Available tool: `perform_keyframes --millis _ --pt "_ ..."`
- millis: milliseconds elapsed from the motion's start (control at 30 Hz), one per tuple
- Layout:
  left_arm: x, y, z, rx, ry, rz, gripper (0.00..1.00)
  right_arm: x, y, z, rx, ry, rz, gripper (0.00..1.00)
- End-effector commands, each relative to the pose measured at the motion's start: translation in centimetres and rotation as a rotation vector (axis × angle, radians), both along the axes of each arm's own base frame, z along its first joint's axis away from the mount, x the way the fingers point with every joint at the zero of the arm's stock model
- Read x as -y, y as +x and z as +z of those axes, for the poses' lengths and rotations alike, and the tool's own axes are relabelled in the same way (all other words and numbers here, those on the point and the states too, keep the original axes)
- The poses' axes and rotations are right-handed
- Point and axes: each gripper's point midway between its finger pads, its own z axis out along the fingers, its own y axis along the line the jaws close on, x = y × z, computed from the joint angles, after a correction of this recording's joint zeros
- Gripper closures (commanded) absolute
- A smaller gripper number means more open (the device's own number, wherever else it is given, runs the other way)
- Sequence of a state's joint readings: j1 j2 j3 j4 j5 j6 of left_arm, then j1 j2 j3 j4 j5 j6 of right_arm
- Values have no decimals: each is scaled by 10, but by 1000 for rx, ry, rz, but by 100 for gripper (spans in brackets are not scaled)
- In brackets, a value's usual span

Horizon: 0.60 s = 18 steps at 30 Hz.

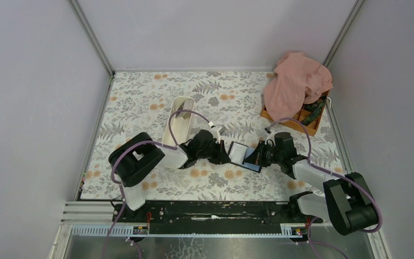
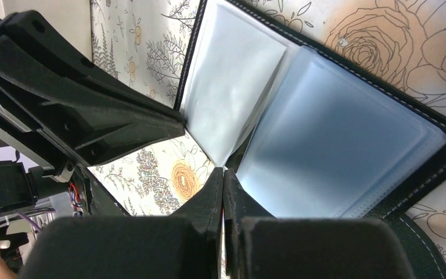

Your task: Take the credit cards out of the card holder

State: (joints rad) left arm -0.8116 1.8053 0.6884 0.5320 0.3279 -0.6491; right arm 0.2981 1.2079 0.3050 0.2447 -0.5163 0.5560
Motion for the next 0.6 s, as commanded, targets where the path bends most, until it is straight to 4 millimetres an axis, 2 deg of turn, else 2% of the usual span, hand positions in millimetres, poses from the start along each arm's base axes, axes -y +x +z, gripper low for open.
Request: perform_keyframes --millis 0,133,367,567 --pt "5 11 -5 12 36 5 85 -3 10 15 69 16 29 100" --pt "10 14 5 22 -2 4 86 -3 12 12 57 18 17 100" --pt "17 16 38 67 -38 -35 86 2 16 2 37 26 -22 100" --pt "19 33 35 83 -8 -24 86 8 20 -2 24 47 -61 100"
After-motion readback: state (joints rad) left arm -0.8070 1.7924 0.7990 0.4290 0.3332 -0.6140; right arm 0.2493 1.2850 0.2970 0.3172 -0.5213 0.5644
